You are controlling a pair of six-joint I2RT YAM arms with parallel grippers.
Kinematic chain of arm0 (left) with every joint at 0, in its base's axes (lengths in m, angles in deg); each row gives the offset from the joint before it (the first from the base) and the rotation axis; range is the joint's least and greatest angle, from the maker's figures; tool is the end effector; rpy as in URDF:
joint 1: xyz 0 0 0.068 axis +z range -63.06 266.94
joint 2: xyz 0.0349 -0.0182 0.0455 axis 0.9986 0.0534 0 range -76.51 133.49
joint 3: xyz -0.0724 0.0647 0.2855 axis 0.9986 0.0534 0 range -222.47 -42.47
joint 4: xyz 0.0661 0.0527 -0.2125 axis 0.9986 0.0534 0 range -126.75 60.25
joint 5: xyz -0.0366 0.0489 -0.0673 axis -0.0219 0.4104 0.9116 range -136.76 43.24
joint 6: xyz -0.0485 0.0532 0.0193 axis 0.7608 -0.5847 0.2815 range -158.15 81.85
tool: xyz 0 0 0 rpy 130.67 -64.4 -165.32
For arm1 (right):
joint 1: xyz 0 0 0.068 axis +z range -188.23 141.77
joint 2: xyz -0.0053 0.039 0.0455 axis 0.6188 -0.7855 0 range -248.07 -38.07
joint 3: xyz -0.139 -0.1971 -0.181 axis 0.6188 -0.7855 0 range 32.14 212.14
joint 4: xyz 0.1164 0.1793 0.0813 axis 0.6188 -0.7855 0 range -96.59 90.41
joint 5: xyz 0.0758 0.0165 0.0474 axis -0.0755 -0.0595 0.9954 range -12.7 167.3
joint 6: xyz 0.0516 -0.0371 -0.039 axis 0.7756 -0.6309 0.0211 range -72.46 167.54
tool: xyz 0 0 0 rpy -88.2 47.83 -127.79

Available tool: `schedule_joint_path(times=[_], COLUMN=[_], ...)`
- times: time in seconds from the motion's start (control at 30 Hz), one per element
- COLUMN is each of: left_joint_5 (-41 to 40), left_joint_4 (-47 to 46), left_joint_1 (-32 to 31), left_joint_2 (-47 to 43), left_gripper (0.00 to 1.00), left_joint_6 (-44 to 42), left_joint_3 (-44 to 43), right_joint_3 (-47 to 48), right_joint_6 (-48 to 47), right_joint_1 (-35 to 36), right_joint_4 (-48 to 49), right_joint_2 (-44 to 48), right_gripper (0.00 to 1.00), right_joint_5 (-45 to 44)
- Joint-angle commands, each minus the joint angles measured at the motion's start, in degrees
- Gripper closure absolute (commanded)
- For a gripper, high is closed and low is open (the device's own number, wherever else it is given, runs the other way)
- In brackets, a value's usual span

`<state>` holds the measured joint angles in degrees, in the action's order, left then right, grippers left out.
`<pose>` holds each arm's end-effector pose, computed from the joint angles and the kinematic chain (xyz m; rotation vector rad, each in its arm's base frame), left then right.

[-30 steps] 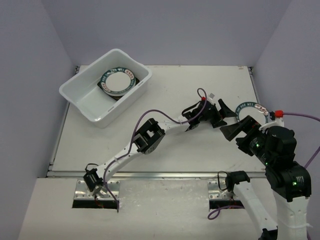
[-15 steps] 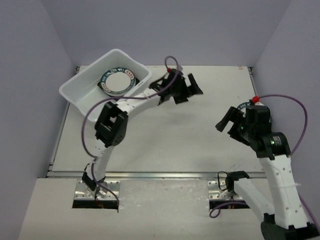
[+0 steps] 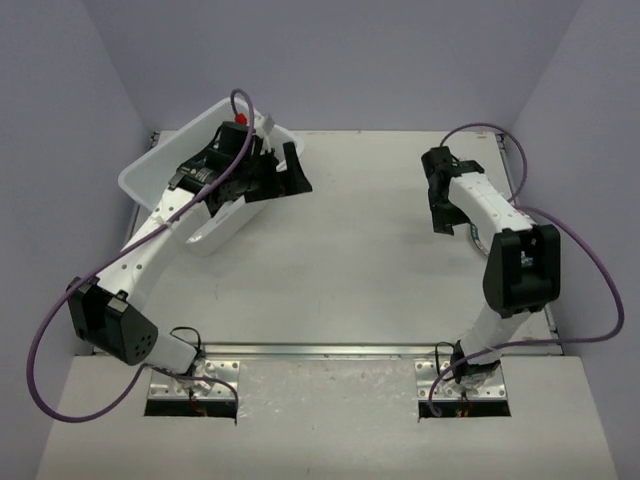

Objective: Place the plates into the plastic bin on the countertop

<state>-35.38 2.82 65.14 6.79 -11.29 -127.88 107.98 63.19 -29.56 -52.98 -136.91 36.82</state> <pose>0.2744 -0.1231 0.3905 0.0114 2.2979 -0.6750 0.3128 0.0065 0.2587 0.2758 2.6193 -0.8822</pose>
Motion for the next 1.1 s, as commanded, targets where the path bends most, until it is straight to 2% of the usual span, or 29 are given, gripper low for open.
schedule_joint_path(times=[0.0, 0.2, 0.37, 0.53, 0.7, 0.8, 0.9, 0.93, 0.97, 1.0, 1.07], left_joint_5=[3.82, 1.43, 0.39, -1.54, -1.14, -0.39, -0.66, -0.66, -0.7, -0.75, -0.92], left_joint_4=[3.99, 8.8, 10.09, 10.48, 10.53, 10.17, 10.26, 10.26, 10.19, 10.09, 9.96], left_joint_1=[0.27, 0.27, 0.18, 0.18, 0.09, 0.09, 0.09, 0.09, 0.09, 0.1, 0.18], left_joint_2=[-7.36, -12.97, -13.42, -13.12, -10.33, -9.14, -7.69, -7.5, -7.34, -7.19, -7.19], left_gripper=[0.0, 0.0, 0.0, 0.0, 0.0, 0.0, 0.0, 0.0, 0.0, 0.0, 0.0], left_joint_6=[-3.44, -6.21, -6.21, -7.08, -7.96, -7.91, -8.33, -8.46, -8.53, -8.58, -8.7], left_joint_3=[7.54, 9.21, 12.88, 13.87, 13.29, 12.05, 10.01, 9.66, 9.42, 9.22, 9.21], right_joint_3=[6.38, 11.43, 12.66, 10.91, 8.76, 7.76, 7.46, 7.7, 7.86, 8.01, 7.89], right_joint_6=[-12.47, -15.92, -20.3, -17.31, -16.03, -13.8, -14.42, -14.89, -15.07, -15.12, -15.21], right_joint_1=[0.47, -1.46, -3.12, -6.06, -7.16, -7.57, -7.88, -7.88, -7.84, -7.78, -6.98], right_joint_4=[6.9, 14.62, 19.46, 19.89, 21.57, 22.1, 22.81, 22.81, 22.73, 22.64, 23.06], right_joint_2=[-11.13, -22.69, -30.23, -33.09, -35.08, -34.64, -33.96, -34.03, -33.71, -33.25, -31.5], right_gripper=[0.01, 0.01, 0.01, 0.04, 0.38, 0.53, 0.79, 0.9, 0.96, 1.0, 1.0], right_joint_5=[-13.48, -9.46, -11.35, -9.32, -7.4, -6.99, -5.53, -5.2, -5.17, -5.22, -5.73])
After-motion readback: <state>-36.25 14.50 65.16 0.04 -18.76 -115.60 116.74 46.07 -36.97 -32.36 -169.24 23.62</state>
